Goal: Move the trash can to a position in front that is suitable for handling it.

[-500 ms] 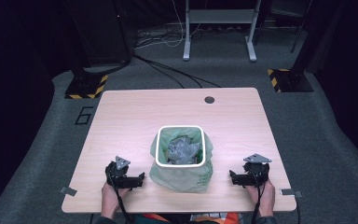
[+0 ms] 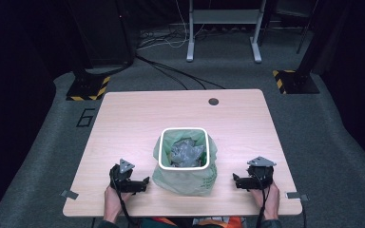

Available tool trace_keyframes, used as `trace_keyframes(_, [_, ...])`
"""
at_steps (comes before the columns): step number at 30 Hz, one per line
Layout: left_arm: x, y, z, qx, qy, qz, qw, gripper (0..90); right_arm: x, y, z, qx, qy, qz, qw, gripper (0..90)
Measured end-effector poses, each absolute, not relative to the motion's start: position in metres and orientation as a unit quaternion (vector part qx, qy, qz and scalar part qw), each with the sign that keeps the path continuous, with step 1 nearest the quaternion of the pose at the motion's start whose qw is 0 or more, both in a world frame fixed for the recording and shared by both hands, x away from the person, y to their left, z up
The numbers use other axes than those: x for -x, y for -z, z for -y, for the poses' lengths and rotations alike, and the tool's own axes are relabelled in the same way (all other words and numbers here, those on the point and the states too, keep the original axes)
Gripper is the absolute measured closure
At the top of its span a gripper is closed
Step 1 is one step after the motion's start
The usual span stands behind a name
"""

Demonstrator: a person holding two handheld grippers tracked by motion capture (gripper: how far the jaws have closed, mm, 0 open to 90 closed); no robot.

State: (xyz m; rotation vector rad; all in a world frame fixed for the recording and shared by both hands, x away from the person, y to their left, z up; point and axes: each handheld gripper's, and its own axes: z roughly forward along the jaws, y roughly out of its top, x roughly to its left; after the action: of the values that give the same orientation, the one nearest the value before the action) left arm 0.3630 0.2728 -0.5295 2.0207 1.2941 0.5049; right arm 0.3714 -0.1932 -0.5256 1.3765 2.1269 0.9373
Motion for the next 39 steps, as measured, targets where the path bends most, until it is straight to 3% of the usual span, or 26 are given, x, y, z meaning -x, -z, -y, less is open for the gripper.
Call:
trace_keyframes(12, [-0.361,0.524,-0.264,-0.775,-0.173,-0.479,0.374,0.0,-0.369,0.520,0.165,-0.467,-0.363,-0.781,0.200,0.0])
trace_keyframes(39, [-0.379,0.511,-0.235,-0.787,-0.160,-0.446,0.396,0.2,-0.375,0.500,0.121,-0.407,-0.396,-0.802,0.184,0.3])
